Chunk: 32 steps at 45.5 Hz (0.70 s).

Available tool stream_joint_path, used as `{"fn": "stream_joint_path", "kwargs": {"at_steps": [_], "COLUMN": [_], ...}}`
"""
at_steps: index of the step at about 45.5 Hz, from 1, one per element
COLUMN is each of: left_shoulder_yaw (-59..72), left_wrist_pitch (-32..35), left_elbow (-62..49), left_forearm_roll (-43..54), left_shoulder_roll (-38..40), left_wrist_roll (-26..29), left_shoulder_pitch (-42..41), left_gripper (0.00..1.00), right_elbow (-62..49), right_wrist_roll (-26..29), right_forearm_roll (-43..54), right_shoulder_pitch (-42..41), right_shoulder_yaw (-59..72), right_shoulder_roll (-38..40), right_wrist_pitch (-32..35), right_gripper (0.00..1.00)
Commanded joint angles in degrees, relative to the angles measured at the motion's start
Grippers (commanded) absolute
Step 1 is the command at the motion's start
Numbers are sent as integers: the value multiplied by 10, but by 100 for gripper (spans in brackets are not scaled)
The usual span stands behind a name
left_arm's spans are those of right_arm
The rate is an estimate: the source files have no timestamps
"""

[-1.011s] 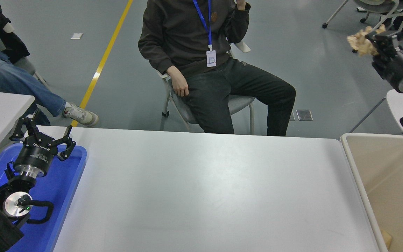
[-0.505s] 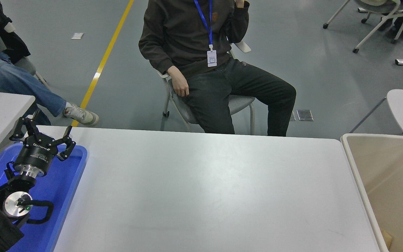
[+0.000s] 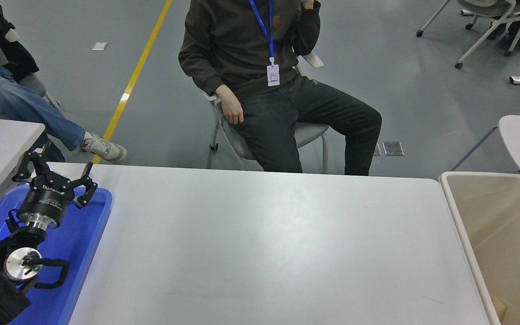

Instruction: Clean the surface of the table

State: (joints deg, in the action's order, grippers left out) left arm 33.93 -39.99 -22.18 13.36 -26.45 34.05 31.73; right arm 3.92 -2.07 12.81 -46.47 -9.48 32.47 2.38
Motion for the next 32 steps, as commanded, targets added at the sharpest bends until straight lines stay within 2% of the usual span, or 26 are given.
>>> {"fn": "stream_joint_path", "kwargs": {"at_steps": [1, 14, 32], "left_shoulder_yaw": [0, 0, 0], "left_wrist_pitch": [0, 0, 0], "left_elbow": [-1, -1, -1], "left_forearm_roll": [0, 0, 0], "left_shoulder_roll": [0, 0, 0], "left_wrist_roll": [1, 1, 1], "left_shoulder_pitch": [0, 0, 0], "left_gripper": [100, 100, 100], "right_elbow": [-3, -2, -3], "right_wrist_roll": [8, 7, 7], "right_forearm_roll": [0, 2, 1], "right_shoulder_pitch": [71, 105, 113], "right_shoulder_yaw": [70, 124, 126], "right_shoulder_roll": [-43, -74, -87], "right_wrist_pitch": [-4, -4, -5], "right_gripper": [0, 0, 0]}}
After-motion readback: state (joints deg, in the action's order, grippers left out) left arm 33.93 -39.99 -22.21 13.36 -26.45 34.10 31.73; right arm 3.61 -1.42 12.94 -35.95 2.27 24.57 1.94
